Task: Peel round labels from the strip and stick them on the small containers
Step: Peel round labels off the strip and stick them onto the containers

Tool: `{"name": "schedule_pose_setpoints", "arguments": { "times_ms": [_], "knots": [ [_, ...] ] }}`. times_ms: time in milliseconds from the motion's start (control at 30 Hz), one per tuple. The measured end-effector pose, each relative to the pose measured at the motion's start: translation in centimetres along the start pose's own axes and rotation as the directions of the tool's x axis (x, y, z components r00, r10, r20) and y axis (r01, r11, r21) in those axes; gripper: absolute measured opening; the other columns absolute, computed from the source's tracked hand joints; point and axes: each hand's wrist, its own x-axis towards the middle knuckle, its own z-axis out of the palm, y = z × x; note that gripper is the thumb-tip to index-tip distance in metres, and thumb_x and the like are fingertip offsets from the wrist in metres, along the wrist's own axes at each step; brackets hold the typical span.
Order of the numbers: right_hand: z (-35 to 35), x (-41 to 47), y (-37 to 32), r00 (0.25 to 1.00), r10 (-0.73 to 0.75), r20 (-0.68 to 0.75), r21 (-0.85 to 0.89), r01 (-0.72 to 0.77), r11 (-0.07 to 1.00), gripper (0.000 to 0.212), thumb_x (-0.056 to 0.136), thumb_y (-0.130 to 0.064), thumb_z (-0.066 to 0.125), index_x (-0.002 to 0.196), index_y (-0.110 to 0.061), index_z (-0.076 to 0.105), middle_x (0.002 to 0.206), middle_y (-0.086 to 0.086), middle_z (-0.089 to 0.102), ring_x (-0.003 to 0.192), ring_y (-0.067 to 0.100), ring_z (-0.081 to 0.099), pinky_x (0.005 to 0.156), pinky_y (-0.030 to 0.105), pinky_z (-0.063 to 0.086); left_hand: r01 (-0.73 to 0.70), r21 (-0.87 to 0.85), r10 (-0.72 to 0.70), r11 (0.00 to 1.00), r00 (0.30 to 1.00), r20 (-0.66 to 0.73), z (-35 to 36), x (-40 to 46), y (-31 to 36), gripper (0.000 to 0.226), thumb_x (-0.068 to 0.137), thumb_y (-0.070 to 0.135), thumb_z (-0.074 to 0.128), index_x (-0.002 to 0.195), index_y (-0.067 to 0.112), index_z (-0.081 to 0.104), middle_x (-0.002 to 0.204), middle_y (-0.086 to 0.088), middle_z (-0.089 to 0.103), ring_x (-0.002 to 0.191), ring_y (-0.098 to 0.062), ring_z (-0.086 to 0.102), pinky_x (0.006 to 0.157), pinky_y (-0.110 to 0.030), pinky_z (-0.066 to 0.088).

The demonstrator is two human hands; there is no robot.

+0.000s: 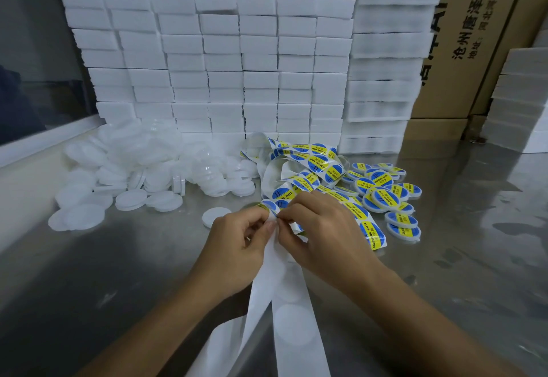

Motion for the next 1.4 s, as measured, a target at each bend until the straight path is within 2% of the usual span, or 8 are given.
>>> {"name": "schedule_pose_setpoints", "arguments": {
  "times_ms": [300, 467, 733, 900, 1000, 1167, 1300, 1400],
  "knots": [
    [0.0, -0.3, 0.5, 0.968, 0.252, -0.023, 0.224, -0.240, 0.944, 0.006, 0.081, -0.012, 0.069, 0.074, -0.012, 0.069, 0.070, -0.004, 0.064, 0.065, 0.013, 0.058, 0.061, 0.029, 0.050, 0.036, 0.003, -0.036, 0.999, 0.999, 0.006, -0.1, 0.0, -0.6, 0.026, 0.086, 0.026, 0.053, 0.087, 0.003, 0.065, 0.077, -0.022, 0.062, 0.070, -0.040, 0.058, 0.066, -0.056, 0.049],
    [-0.4, 0.2, 1.6, 0.692, 0.693, 0.204, 0.581, -0.655, 0.483, 0.017, 0.080, -0.007, 0.066, 0.065, -0.013, 0.072, 0.058, -0.003, 0.066, 0.054, 0.007, 0.056, 0.054, 0.022, 0.049, 0.093, -0.027, -0.094, 0.995, 0.995, -0.020, -0.1, 0.1, -1.0, 0.022, 0.091, 0.008, 0.062, 0.086, 0.028, 0.070, 0.078, 0.009, 0.071, 0.072, -0.014, 0.067, 0.071, -0.031, 0.054],
    [-1.1, 0.7, 3.3, 0.362, 0.801, 0.477, 0.656, -0.753, -0.050, 0.034, 0.084, -0.014, 0.068, 0.051, -0.018, 0.063, 0.057, -0.004, 0.052, 0.046, 0.010, 0.044, 0.050, 0.024, 0.037, 0.169, -0.076, -0.173, 0.983, 0.983, -0.055, -0.3, 0.2, -0.9, 0.011, 0.089, 0.013, 0.067, 0.083, 0.019, 0.073, 0.074, 0.007, 0.072, 0.071, -0.008, 0.067, 0.066, -0.018, 0.051],
    [-1.5, 0.9, 3.3, 0.348, 0.825, 0.446, 0.698, -0.712, -0.077, 0.009, 0.089, -0.011, 0.064, 0.083, -0.005, 0.067, 0.063, 0.002, 0.067, 0.046, 0.010, 0.056, 0.043, 0.019, 0.045, 0.216, -0.286, -0.281, 0.933, 0.937, -0.207, -1.8, 0.5, -1.0, 0.033, 0.077, 0.026, 0.053, 0.054, 0.003, 0.060, 0.042, -0.016, 0.050, 0.040, -0.017, 0.046, 0.046, -0.020, 0.040],
    [-1.6, 0.9, 3.2, 0.371, 0.830, 0.417, 0.725, -0.687, -0.057, 0.011, 0.091, -0.010, 0.062, 0.083, -0.005, 0.068, 0.069, 0.002, 0.074, 0.054, 0.010, 0.065, 0.048, 0.020, 0.051, 0.310, -0.135, -0.338, 0.941, 0.860, -0.382, -3.5, 1.1, -2.7, 0.023, 0.069, 0.021, 0.050, 0.053, 0.008, 0.060, 0.038, -0.005, 0.049, 0.039, -0.016, 0.046, 0.049, -0.026, 0.041],
    [-1.7, 0.9, 3.2, 0.396, 0.847, 0.355, 0.771, -0.636, -0.027, 0.014, 0.091, -0.012, 0.064, 0.079, -0.008, 0.071, 0.079, 0.007, 0.076, 0.070, 0.013, 0.074, 0.057, 0.018, 0.057, 0.424, 0.291, -0.343, 0.857, 0.893, -0.291, -4.7, 0.9, -6.1, 0.026, 0.082, 0.010, 0.059, 0.094, 0.030, 0.071, 0.087, 0.007, 0.066, 0.081, -0.016, 0.061, 0.076, -0.033, 0.048],
    [-1.7, 0.8, 3.1, 0.423, 0.851, 0.312, 0.779, -0.627, 0.026, 0.024, 0.088, -0.011, 0.067, 0.067, -0.015, 0.077, 0.079, 0.006, 0.077, 0.077, 0.013, 0.075, 0.060, 0.016, 0.056, 0.316, 0.547, -0.371, 0.775, 0.929, -0.011, -4.6, 0.6, -7.2, 0.042, 0.090, 0.024, 0.052, 0.127, 0.043, 0.056, 0.137, 0.010, 0.050, 0.124, -0.019, 0.047, 0.104, -0.046, 0.036],
    [-1.7, 0.8, 3.1, 0.443, 0.847, 0.293, 0.782, -0.620, 0.054, 0.026, 0.088, -0.012, 0.068, 0.065, -0.019, 0.078, 0.078, 0.005, 0.076, 0.078, 0.014, 0.075, 0.064, 0.017, 0.057, 0.241, 0.661, -0.358, 0.711, 0.933, 0.044, -4.6, 0.5, -7.0, 0.041, 0.095, 0.030, 0.043, 0.131, 0.048, 0.049, 0.146, 0.020, 0.042, 0.131, -0.014, 0.041, 0.103, -0.040, 0.031]
  ]
}}
